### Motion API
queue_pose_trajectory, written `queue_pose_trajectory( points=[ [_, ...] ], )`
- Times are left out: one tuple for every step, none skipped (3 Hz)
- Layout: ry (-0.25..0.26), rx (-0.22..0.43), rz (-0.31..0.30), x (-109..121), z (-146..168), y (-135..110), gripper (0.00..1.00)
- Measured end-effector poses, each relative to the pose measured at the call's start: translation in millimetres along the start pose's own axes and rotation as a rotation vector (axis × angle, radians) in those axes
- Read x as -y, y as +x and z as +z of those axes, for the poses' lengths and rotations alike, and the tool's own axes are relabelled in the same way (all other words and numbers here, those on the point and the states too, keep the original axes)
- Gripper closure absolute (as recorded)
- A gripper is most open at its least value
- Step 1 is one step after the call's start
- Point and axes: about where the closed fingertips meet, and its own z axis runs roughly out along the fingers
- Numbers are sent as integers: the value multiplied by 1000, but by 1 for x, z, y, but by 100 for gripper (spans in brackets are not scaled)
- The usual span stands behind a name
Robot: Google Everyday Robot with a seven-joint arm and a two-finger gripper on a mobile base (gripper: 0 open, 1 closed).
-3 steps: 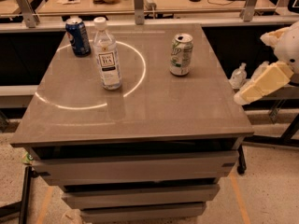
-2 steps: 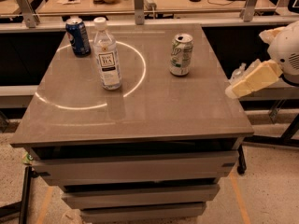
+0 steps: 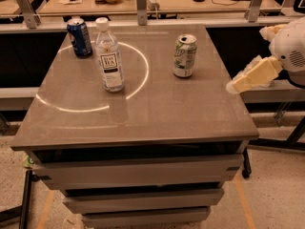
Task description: Move 7up can near blue plastic bottle
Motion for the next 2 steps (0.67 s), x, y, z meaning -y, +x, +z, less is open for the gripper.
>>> queue_pose_trajectory(
  points=[
    [23,49,90,6,9,-6,0],
    [66,169,251,18,33,-18,0]
  ],
)
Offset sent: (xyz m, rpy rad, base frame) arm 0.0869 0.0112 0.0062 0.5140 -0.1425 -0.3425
